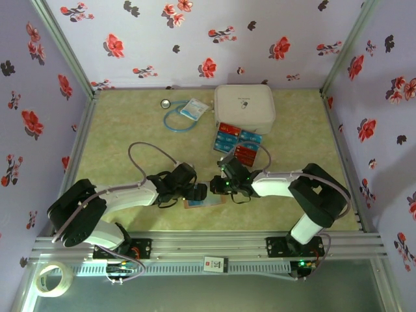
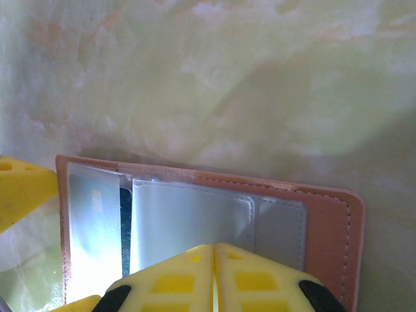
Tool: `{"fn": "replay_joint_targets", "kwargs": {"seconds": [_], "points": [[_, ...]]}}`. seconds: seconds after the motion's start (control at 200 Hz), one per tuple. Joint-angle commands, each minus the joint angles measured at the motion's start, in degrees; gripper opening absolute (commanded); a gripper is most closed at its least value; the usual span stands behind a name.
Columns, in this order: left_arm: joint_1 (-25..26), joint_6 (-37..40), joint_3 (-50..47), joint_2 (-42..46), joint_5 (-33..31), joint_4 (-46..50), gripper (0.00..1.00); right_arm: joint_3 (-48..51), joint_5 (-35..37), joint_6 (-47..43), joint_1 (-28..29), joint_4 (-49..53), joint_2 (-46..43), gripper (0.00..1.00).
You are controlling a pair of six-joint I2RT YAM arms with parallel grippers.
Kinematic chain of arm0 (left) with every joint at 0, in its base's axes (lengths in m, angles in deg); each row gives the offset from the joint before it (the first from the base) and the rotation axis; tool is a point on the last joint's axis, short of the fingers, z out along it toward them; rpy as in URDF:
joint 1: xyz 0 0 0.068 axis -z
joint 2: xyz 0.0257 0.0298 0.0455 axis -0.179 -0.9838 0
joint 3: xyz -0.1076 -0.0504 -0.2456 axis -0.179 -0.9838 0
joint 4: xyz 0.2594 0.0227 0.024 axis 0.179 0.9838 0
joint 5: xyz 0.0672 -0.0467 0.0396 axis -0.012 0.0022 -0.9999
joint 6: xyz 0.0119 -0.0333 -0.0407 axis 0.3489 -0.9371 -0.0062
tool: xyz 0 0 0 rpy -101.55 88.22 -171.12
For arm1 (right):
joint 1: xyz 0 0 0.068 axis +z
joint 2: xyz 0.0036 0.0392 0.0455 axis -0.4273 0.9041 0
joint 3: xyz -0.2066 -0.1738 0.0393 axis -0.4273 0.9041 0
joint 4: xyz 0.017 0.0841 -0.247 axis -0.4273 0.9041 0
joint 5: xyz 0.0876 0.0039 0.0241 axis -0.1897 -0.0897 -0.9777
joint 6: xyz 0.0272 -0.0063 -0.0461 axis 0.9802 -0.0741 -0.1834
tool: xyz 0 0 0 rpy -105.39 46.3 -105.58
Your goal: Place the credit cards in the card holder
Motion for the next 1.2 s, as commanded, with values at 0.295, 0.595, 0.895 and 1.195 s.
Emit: {"fn": "replay_joint_targets", "kwargs": {"seconds": [0.295,0.595,0.895,1.195], "points": [[-0.5,1.4,3.1,3.4,-1.2,6.5,1.0,-5.3,4.2,-3.2,1.4,9.0,-4.4,0.09],[0.2,-1.0,1.3,3.7,-1.2,5.6,1.0,-7.3,3.4,-5.7,0.9,10.9,-2.7,0.09],[1.3,-0.7,1.8,0.5,-1.2,4.0,1.0,-5.8,2.6,-5.6,0.5,8.6,0.4,0.08],[2.6,0.6,1.0,-1.4,-1.5,0.7,1.0,-5.7,0.3,-4.4,0.4,5.8,3.4,0.07]]}}
